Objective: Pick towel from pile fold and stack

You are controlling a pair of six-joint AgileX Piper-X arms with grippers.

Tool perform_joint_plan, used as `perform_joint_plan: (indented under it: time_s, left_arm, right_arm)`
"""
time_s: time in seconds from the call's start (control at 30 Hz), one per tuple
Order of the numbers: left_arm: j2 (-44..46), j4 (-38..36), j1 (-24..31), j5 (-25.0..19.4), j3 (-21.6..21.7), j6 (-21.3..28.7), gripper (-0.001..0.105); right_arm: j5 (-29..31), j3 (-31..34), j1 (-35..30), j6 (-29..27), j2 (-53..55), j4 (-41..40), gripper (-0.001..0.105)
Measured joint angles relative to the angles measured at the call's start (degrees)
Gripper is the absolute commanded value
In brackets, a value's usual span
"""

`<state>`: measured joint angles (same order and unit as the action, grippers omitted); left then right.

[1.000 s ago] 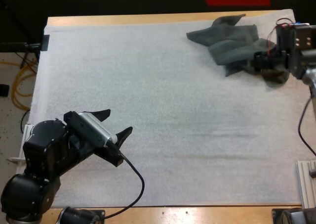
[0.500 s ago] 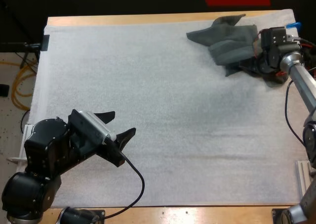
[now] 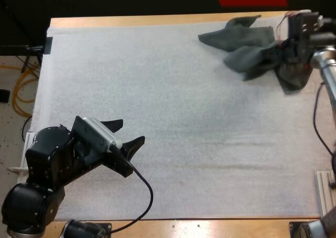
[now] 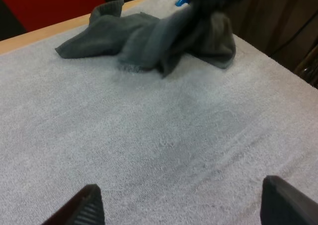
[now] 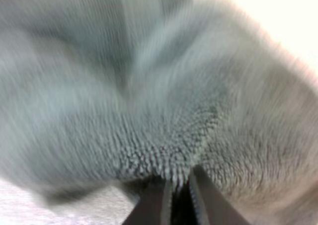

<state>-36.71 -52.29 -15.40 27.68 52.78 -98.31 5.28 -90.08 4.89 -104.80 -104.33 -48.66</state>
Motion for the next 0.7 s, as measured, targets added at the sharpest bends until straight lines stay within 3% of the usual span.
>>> perform_joint_plan:
  time_s: [0.3,0.5,0.7]
  left_arm:
    - [0.0,0.0,0.0,0.0,0.0,0.0,0.064]
    - [0.0,0.0,0.0,0.0,0.0,0.0,0.064]
    - [0.0,0.0,0.0,1.39,0.0,0.0,0.064]
  right_arm:
    - [-6.73,-0.63,0.0,-1.0,21.32,-1.58,0.0]
    - [-10.76,-0.63,2.23,0.28,30.29,-9.79,0.0]
    - [-11.7,-0.63,10.82,0.66,32.59,-20.38,0.0]
